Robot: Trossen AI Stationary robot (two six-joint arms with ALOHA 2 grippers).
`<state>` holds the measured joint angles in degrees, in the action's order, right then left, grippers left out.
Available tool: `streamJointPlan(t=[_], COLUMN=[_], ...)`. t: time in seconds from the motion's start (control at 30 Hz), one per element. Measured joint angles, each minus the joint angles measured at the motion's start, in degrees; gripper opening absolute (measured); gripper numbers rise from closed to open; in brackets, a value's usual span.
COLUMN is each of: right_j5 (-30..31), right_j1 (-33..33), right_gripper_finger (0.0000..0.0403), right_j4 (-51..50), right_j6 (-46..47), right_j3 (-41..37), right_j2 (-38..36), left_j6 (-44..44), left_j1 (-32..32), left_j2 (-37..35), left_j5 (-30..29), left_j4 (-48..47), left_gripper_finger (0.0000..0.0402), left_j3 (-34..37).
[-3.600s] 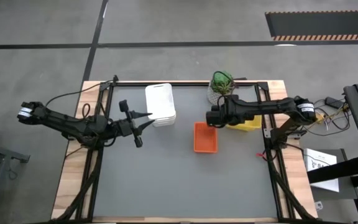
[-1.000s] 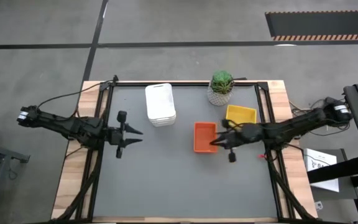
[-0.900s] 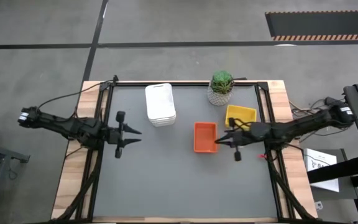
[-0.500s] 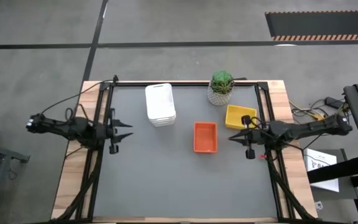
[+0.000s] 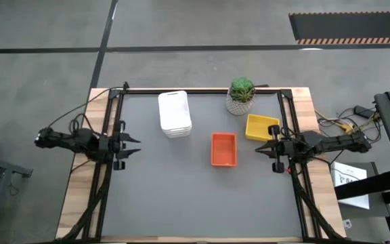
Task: Stack baskets by color
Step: Return to Home Position
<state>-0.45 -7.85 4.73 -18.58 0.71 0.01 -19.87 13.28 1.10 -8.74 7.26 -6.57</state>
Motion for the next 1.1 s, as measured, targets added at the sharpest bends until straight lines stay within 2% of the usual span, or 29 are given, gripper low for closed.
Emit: streamJointPlan(t=[0.13,0.33,0.4,0.7,1.1], right_j5=[-4.0,-3.9,-2.3,-2.0,-2.0], right_j1=[0.0,0.0,0.0,0.0,0.0], right_gripper_finger=[0.0008,0.0008,0.0008,0.0008,0.0008], right_j4=[0.2,0.1,-0.3,-0.2,-0.2], right_j6=[2.0,1.4,0.6,11.3,11.5], right_j3=[0.0,0.0,0.0,0.0,0.0], right_j2=[0.0,0.5,0.7,1.5,1.6], left_j6=[0.9,8.5,8.7,8.8,8.8], left_j1=[0.0,0.0,0.0,0.0,0.0], left_j2=[0.3,3.4,4.6,8.8,12.5], left_j5=[0.9,0.7,0.7,0.7,0.7], left_j4=[8.4,5.3,5.9,5.8,5.8], left_gripper_finger=[0.0107,0.0107,0.0107,0.0107,0.0107], left_j3=[6.0,6.1,6.1,6.1,6.2])
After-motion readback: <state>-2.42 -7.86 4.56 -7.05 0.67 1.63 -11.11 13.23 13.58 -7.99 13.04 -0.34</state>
